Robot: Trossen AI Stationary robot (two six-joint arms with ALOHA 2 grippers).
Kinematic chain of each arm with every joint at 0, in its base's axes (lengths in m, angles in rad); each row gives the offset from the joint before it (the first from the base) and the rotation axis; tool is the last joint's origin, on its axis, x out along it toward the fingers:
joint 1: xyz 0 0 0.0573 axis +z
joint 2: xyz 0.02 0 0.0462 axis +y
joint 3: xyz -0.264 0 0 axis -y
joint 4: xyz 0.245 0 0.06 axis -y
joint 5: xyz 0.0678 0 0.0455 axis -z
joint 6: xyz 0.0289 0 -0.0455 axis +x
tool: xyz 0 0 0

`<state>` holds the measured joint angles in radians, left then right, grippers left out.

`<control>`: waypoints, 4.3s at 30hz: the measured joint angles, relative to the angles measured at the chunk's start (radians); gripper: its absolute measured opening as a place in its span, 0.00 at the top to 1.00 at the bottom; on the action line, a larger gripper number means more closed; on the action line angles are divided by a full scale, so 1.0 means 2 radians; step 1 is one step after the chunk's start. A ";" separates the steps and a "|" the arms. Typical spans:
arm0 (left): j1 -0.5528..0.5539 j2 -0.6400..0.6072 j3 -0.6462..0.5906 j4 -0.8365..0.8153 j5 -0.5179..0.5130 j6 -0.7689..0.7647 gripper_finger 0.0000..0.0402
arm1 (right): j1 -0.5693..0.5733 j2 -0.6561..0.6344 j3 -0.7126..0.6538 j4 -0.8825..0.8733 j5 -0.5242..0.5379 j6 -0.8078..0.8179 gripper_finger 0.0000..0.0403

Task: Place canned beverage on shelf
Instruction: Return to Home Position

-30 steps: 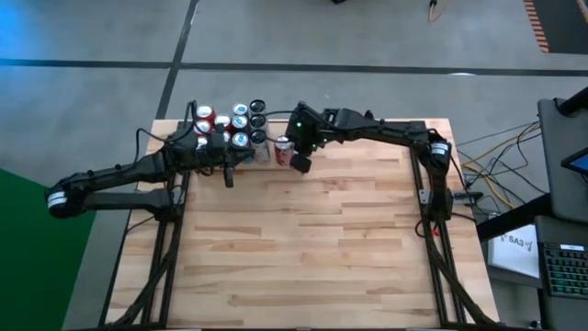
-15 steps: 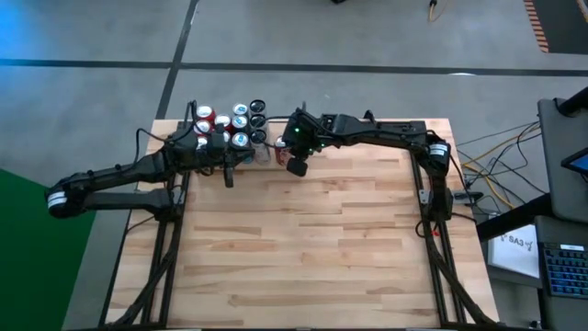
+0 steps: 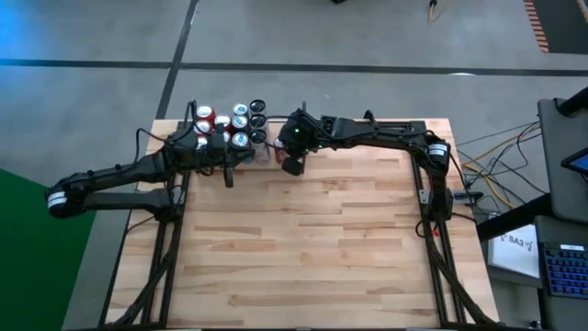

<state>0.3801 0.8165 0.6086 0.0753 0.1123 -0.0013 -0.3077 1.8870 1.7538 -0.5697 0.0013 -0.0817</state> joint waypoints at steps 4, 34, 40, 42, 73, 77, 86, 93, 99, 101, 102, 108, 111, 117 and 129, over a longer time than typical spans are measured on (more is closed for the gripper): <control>0.000 0.000 0.000 0.000 0.000 0.000 1.00 | 0.002 0.000 0.000 0.017 0.000 -0.008 0.98; -0.245 -0.138 -0.080 0.076 -0.039 0.035 1.00 | 0.197 -0.269 -0.344 0.292 -0.014 0.015 0.98; -0.245 -0.239 -0.141 0.084 -0.039 0.035 1.00 | 0.199 -0.362 -0.444 0.331 -0.014 0.044 0.98; -0.245 -0.272 -0.157 0.084 -0.048 0.035 1.00 | 0.199 -0.392 -0.472 0.341 -0.014 0.045 0.98; -0.243 -0.409 -0.259 0.036 -0.104 0.006 1.00 | 0.196 -0.751 -0.770 0.399 0.026 0.067 0.98; -0.243 -0.408 -0.299 0.079 -0.106 -0.007 1.00 | 0.196 -0.807 -0.805 0.399 0.026 0.053 0.98; -0.242 -0.404 -0.299 0.028 -0.187 -0.019 1.00 | 0.191 -0.942 -0.869 0.362 0.029 0.024 0.98; -0.242 -0.392 -0.296 -0.005 -0.249 -0.027 1.00 | 0.191 -0.918 -0.870 0.339 0.060 -0.013 0.98; -0.242 -0.384 -0.291 -0.007 -0.248 -0.027 1.00 | 0.191 -0.910 -0.870 0.338 0.071 0.053 0.98; -0.242 -0.380 -0.289 -0.006 -0.248 -0.027 1.00 | 0.191 -0.910 -0.870 0.337 0.070 0.054 0.98; -0.242 -0.380 -0.289 -0.005 -0.248 -0.027 1.00 | 0.191 -0.910 -0.870 0.337 0.070 0.054 0.98; -0.242 -0.379 -0.289 -0.006 -0.248 -0.027 1.00 | 0.191 -0.908 -0.870 0.337 0.070 0.054 0.98; -0.242 -0.378 -0.289 -0.006 -0.248 -0.027 1.00 | 0.191 -0.907 -0.870 0.337 0.069 0.054 0.98; -0.242 -0.378 -0.289 -0.005 -0.248 -0.027 1.00 | 0.191 -0.907 -0.870 0.337 0.069 0.054 0.98; -0.242 -0.376 -0.289 -0.004 -0.248 -0.027 1.00 | 0.191 -0.907 -0.871 0.337 0.069 0.054 0.98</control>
<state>-0.1047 0.0654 0.0315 0.0665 -0.3832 -0.0544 0.0735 0.0738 0.0128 0.1045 0.1401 0.0257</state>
